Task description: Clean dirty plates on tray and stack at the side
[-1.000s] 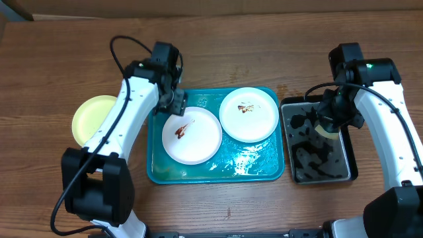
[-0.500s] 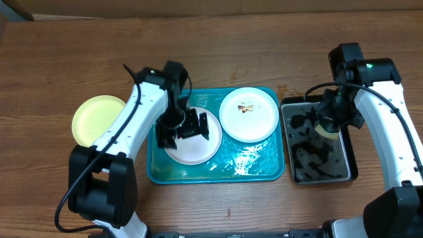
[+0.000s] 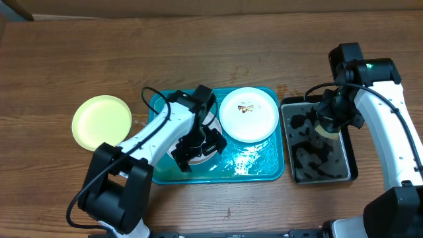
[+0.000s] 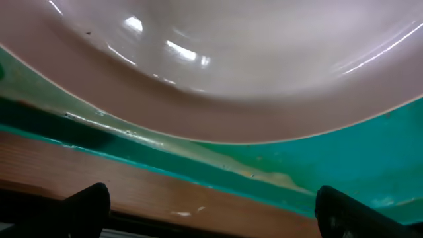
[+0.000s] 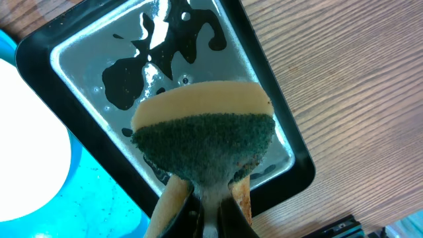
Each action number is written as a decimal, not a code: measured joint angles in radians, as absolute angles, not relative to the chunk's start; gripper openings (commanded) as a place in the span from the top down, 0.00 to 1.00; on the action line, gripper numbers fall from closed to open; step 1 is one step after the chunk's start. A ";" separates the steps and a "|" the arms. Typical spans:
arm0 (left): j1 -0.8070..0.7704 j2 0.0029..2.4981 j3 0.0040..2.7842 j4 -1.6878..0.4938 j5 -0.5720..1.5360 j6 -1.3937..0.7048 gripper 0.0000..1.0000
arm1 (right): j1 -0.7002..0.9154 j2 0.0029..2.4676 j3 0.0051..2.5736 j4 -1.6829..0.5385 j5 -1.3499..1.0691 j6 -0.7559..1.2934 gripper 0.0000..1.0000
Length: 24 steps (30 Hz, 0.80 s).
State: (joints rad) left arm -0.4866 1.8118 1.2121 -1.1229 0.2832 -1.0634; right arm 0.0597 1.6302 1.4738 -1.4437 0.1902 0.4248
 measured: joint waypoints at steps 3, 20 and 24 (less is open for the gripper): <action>-0.492 1.812 1.212 -1.116 0.265 -1.125 0.00 | 0.060 1.630 1.474 -1.444 0.190 0.421 0.96; -0.492 1.812 1.174 -1.069 0.182 -1.382 0.00 | 0.060 1.630 1.474 -1.444 0.190 0.418 0.96; -0.492 1.812 1.135 -1.042 0.171 -1.410 0.00 | 0.060 1.630 1.474 -1.444 0.191 0.418 0.96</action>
